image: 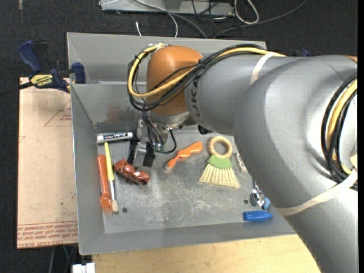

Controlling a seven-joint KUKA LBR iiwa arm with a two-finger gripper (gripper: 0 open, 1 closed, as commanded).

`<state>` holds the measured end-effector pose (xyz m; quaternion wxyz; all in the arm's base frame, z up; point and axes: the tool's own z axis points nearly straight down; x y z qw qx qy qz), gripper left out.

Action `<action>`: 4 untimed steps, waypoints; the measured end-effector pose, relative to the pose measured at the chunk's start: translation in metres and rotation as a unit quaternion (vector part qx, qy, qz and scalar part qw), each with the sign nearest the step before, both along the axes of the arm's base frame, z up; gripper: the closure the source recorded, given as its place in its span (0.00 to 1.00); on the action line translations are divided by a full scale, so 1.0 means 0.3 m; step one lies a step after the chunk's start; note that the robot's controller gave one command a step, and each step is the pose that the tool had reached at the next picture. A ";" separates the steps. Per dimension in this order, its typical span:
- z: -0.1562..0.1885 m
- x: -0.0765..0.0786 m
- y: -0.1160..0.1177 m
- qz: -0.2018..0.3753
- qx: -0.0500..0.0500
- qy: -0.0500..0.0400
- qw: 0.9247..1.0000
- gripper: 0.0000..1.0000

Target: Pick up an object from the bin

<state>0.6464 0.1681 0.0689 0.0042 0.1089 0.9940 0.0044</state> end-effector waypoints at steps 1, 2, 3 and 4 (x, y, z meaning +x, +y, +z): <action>0.019 -0.001 -0.013 -0.032 0.004 -0.005 0.999 1.00; 0.019 -0.001 -0.013 -0.033 0.004 -0.005 0.999 1.00; 0.038 0.002 -0.009 -0.032 0.005 -0.007 0.999 1.00; 0.043 0.003 -0.008 -0.031 0.005 -0.007 0.999 1.00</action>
Offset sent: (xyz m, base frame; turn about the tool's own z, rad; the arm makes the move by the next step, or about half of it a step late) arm 0.0000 0.0000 0.0000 0.0000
